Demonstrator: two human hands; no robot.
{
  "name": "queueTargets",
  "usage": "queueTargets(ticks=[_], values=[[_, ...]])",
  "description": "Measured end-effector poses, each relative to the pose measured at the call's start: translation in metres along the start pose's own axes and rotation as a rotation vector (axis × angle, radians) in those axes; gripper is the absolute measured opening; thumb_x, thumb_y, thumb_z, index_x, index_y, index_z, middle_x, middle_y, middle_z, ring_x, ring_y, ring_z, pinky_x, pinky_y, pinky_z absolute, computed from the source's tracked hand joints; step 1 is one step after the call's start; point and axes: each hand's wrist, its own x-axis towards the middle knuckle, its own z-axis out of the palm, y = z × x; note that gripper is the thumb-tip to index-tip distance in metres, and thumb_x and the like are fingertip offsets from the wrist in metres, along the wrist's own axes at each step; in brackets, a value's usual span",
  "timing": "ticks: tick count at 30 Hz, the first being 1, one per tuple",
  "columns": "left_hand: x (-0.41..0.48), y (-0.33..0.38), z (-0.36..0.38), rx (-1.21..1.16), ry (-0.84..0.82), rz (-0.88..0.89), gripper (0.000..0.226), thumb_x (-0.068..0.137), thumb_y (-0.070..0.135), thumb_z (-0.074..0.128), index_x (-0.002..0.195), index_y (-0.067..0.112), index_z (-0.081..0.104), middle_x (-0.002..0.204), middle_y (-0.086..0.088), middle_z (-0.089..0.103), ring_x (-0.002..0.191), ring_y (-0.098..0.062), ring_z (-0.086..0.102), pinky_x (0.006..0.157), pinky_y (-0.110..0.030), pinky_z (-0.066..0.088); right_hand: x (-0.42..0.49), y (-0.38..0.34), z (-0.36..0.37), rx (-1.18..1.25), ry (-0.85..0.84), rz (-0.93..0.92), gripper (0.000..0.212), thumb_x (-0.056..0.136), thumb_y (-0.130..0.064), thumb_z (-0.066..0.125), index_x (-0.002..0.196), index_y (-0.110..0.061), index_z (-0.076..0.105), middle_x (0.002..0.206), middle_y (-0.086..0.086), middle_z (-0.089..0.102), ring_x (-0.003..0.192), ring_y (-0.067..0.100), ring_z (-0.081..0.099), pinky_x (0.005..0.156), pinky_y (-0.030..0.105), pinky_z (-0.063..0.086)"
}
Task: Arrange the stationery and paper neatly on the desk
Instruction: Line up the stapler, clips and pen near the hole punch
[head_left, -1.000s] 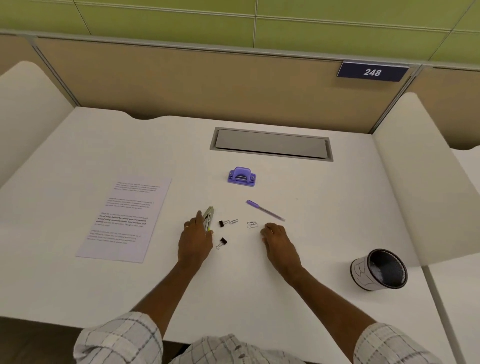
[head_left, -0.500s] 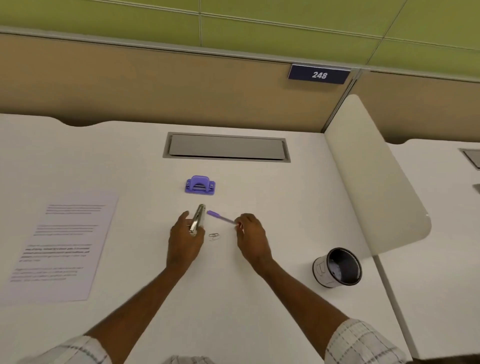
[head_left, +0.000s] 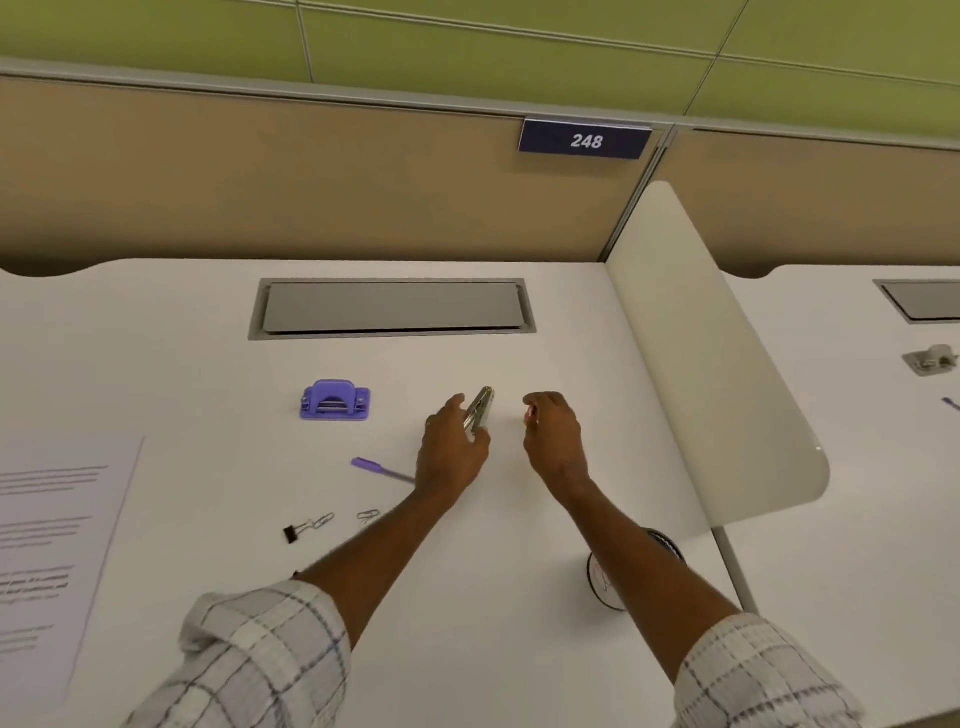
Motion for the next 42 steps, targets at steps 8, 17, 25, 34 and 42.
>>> queueTargets(ticks=[8,17,25,34,42], values=[[0.051,0.031,0.038,0.038,-0.032,0.008,0.066,0.097,0.031,0.066,0.154,0.015,0.038,0.146,-0.01,0.056,0.136,-0.027,0.05,0.105,-0.038,0.048,0.054,0.039,-0.009,0.013,-0.057,0.13,0.037,0.094,-0.004,0.059,0.131,-0.009,0.058,0.127,0.01,0.064,0.114,0.026,0.062,0.093,0.029,0.047],[0.079,0.056,0.07,0.073,-0.028,-0.005,0.074,0.087,0.043,0.076,0.148,0.015,0.044,0.146,-0.006,0.054,0.136,-0.025,0.049,0.103,-0.037,0.048,0.09,0.049,0.0,0.009,-0.125,0.125,0.044,0.094,-0.004,0.057,0.137,-0.011,0.051,0.127,0.01,0.064,0.115,0.027,0.061,0.098,0.035,0.049],[0.079,0.043,0.07,0.029,-0.101,0.055,0.063,0.094,0.03,0.071,0.149,0.014,0.044,0.149,-0.006,0.051,0.137,-0.023,0.049,0.108,-0.032,0.045,0.094,0.051,0.002,0.006,-0.125,0.131,0.051,0.093,-0.002,0.06,0.142,-0.009,0.049,0.134,0.012,0.061,0.123,0.028,0.057,0.106,0.036,0.044],[0.037,0.007,0.024,0.105,-0.05,0.138,0.051,0.106,0.033,0.049,0.153,0.016,0.042,0.159,-0.004,0.044,0.149,-0.021,0.039,0.121,-0.034,0.032,0.065,0.033,0.004,-0.065,-0.075,0.062,0.051,0.095,0.002,0.054,0.145,-0.006,0.044,0.157,0.013,0.036,0.149,0.029,0.025,0.116,0.044,0.034],[-0.021,-0.079,-0.065,0.253,0.036,0.132,0.055,0.107,0.037,0.044,0.156,0.013,0.038,0.163,-0.006,0.038,0.155,-0.021,0.029,0.127,-0.04,0.027,0.003,-0.026,0.029,-0.044,-0.101,-0.124,0.043,0.1,-0.016,0.053,0.141,-0.005,0.048,0.155,0.015,0.039,0.145,0.031,0.032,0.111,0.044,0.042]])
